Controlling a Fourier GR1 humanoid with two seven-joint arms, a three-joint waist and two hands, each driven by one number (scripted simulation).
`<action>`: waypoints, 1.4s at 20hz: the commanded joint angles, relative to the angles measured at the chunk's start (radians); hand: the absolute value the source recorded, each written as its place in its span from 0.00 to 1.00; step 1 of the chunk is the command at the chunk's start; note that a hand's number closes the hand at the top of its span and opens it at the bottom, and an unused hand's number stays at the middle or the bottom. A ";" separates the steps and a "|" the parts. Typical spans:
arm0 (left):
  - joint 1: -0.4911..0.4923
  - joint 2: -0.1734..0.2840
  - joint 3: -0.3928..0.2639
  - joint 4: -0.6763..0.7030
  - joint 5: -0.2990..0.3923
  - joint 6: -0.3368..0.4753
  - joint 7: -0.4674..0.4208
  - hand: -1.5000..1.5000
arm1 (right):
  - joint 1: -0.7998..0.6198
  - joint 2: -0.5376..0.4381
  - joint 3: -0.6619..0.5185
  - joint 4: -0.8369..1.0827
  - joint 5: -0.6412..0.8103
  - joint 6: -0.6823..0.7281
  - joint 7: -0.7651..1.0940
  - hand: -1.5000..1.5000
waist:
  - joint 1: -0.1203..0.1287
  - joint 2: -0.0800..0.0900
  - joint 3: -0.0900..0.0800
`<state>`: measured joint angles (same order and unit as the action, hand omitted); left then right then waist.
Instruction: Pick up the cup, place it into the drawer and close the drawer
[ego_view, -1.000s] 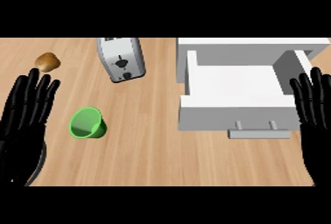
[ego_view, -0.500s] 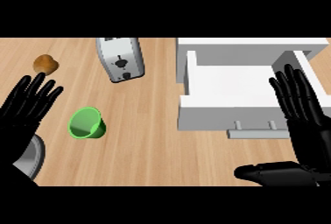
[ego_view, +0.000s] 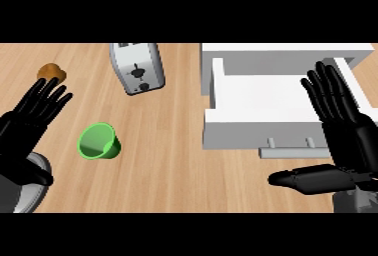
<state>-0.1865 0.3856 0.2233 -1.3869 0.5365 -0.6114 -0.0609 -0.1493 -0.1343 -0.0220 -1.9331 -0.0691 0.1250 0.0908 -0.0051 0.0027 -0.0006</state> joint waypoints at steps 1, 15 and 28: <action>-0.027 0.009 0.017 0.179 -0.120 -0.059 -0.116 0.00 | 0.014 -0.037 -0.042 -0.032 -0.044 0.045 0.009 0.00 | -0.003 -0.001 0.000; -0.184 0.031 -0.018 0.792 -0.477 -0.049 -0.597 0.00 | -0.078 -0.027 -0.066 0.054 -0.020 0.030 -0.015 0.00 | -0.005 0.001 -0.001; -0.265 0.017 -0.065 1.117 -0.607 0.055 -0.884 0.00 | -0.145 -0.042 -0.069 0.080 -0.034 0.041 0.018 0.00 | -0.027 0.012 -0.005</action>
<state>-0.4546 0.4078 0.1695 -0.3313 -0.0447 -0.4777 -0.7898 -0.2931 -0.1728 -0.0914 -1.8641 -0.1005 0.1563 0.1158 -0.0300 0.0121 -0.0043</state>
